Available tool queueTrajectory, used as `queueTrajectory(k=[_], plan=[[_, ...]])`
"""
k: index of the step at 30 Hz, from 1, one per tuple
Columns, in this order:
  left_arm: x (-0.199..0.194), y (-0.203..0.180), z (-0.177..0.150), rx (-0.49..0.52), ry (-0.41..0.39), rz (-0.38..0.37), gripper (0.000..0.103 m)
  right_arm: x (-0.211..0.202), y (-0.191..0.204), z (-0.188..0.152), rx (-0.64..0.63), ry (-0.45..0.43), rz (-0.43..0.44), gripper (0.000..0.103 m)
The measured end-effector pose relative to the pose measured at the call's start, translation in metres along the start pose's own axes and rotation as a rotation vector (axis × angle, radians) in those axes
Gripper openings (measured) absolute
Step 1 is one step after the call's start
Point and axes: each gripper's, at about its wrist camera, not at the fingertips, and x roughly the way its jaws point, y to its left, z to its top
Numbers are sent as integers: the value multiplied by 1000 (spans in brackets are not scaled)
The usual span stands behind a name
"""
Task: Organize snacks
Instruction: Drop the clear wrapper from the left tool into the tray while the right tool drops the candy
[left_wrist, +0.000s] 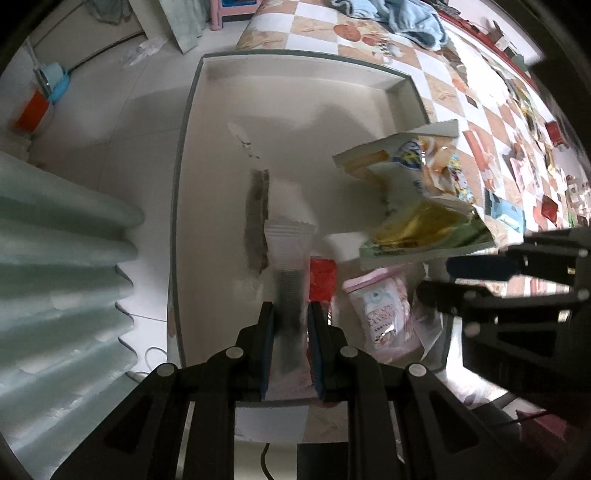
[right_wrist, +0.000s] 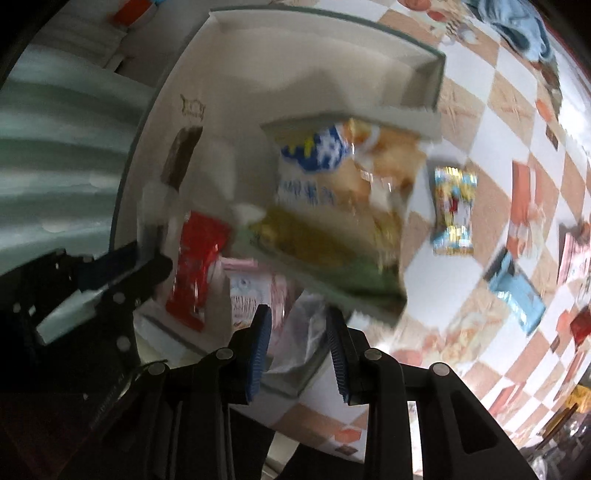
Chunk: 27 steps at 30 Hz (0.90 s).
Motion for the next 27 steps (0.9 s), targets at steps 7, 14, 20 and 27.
queueTrajectory(k=[7,14,20,27], plan=[[6,11,9,-20,1,5,20,6,-4,41,31,-7,-21,34],[-3,9,13,-14,-42,22,68,-4,-19,72,93,-40,15,71],[-13,3,15,-8,-88,49,83,-24,-37,59,93,-73,-2,96],[-17,-10,14,15,-96,43,83,-36,-83,11,202,-71,6,102]])
